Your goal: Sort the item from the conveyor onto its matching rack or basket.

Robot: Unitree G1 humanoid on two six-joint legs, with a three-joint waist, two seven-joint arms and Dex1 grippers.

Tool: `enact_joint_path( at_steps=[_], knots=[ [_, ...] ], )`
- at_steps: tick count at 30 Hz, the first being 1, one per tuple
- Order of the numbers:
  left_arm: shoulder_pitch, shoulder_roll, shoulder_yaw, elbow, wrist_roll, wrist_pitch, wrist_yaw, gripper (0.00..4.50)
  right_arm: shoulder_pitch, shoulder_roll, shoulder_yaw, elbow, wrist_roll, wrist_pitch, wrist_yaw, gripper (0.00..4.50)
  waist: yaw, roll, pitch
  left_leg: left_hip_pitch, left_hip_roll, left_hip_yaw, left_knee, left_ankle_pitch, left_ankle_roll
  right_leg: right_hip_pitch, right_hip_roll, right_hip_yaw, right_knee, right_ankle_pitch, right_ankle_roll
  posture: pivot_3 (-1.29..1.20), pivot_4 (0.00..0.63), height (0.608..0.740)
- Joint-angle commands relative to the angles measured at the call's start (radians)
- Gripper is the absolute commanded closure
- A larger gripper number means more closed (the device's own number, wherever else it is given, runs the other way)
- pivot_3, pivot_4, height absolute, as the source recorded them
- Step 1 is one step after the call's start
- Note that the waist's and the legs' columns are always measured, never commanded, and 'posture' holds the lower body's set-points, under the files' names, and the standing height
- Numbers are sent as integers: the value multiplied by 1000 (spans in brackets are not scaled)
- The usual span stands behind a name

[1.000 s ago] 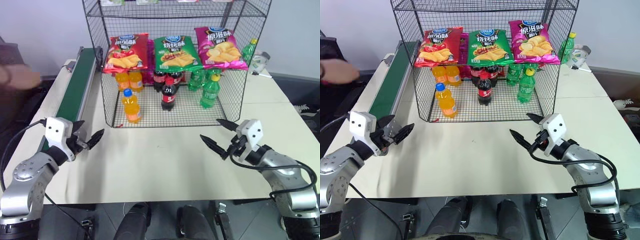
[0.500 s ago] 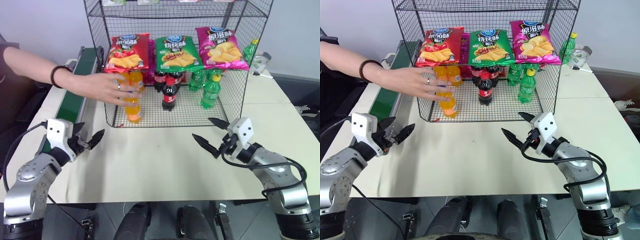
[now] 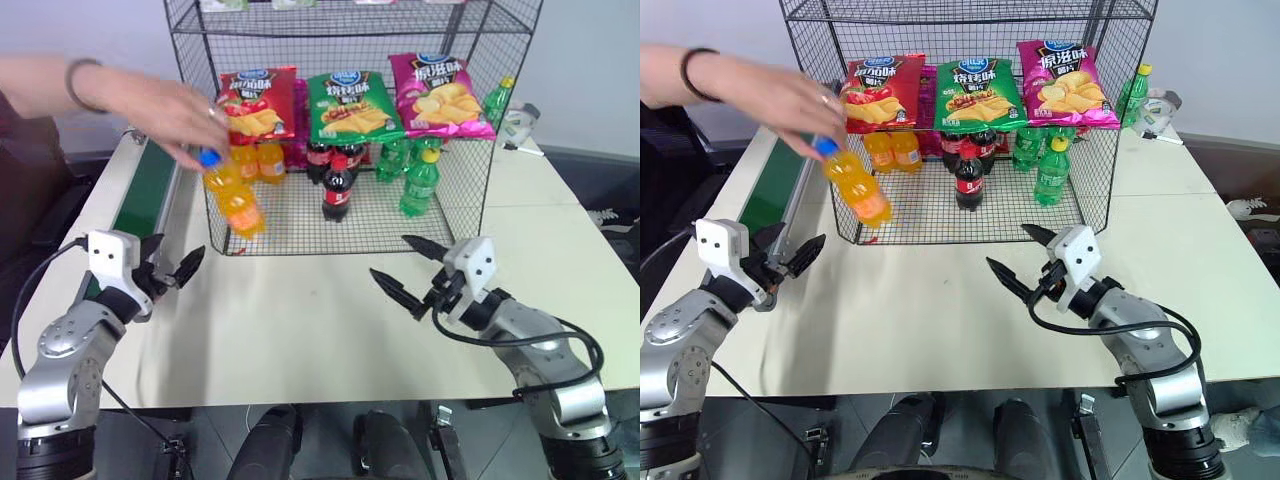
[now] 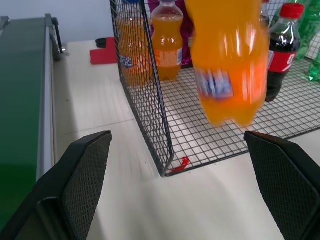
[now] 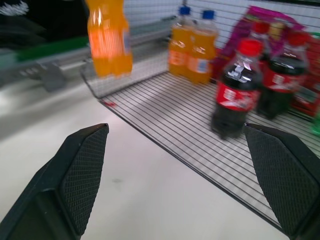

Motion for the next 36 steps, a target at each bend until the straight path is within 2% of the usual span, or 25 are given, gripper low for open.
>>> enact_joint_path(
  at_steps=[1,8,19,28,32,36],
  knots=[
    [9,3,36,-2,21,-34,23,65,-10,20,33,-86,21,16,-14,0,0,0,0,0,0,0,0,0,0,0,0,0,0,0,0,0,150,740],
    [3,4,44,27,72,-59,84,65,-21,58,95,-133,41,56,-29,0,0,0,0,0,0,0,0,0,0,-1,0,0,0,0,0,0,150,740],
    [-22,-12,64,69,114,-73,183,65,-48,60,117,-122,40,50,-13,0,1,0,0,0,0,0,0,0,0,-2,0,0,0,0,0,0,150,740],
    [-45,-8,43,86,212,-67,272,65,-55,63,116,-112,53,55,-1,0,0,0,0,0,0,0,0,0,0,-2,0,0,0,0,1,0,150,740],
    [-64,-3,24,125,313,-102,342,65,-56,66,119,-114,56,58,-5,0,1,0,0,0,0,0,0,0,0,-2,0,-1,0,0,1,0,150,740],
    [-63,-35,41,140,263,-168,286,65,-54,71,122,-116,62,63,-7,0,0,0,0,0,0,0,0,0,0,-2,0,-1,0,1,1,0,150,740]
  ],
)
